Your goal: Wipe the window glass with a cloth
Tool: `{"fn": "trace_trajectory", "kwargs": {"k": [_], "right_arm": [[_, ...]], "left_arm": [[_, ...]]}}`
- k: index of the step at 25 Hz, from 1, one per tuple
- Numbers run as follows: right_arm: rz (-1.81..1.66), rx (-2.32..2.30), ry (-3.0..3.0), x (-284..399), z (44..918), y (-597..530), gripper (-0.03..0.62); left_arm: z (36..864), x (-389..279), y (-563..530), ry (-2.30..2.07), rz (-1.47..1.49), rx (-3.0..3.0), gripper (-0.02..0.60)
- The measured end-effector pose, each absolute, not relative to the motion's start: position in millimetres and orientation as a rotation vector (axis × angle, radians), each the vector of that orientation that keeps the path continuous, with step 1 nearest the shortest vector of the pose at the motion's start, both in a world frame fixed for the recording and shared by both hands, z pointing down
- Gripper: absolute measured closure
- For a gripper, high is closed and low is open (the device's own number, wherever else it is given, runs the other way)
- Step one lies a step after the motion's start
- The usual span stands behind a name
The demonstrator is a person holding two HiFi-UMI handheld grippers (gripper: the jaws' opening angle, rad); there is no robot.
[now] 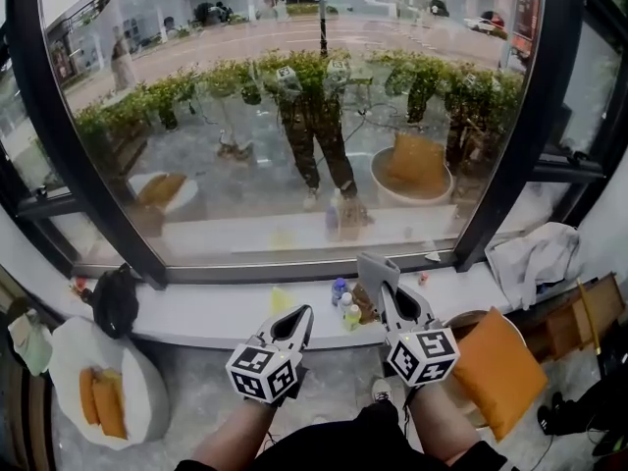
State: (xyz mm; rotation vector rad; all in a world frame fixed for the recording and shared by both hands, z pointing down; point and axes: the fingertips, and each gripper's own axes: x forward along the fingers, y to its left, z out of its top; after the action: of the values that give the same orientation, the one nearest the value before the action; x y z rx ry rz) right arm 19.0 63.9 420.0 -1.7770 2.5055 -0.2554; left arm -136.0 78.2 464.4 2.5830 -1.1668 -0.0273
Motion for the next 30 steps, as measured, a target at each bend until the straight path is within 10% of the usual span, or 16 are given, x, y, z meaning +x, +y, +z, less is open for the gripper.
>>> {"fn": "trace_trajectory", "kwargs": {"k": [30], "right_arm": [[-0.053, -1.558, 2.629, 44.6, 353.0, -280.7, 0.554]], "left_arm": [[425.8, -72.1, -170.5, -1.579, -0.097, 2.423, 0.574]]}}
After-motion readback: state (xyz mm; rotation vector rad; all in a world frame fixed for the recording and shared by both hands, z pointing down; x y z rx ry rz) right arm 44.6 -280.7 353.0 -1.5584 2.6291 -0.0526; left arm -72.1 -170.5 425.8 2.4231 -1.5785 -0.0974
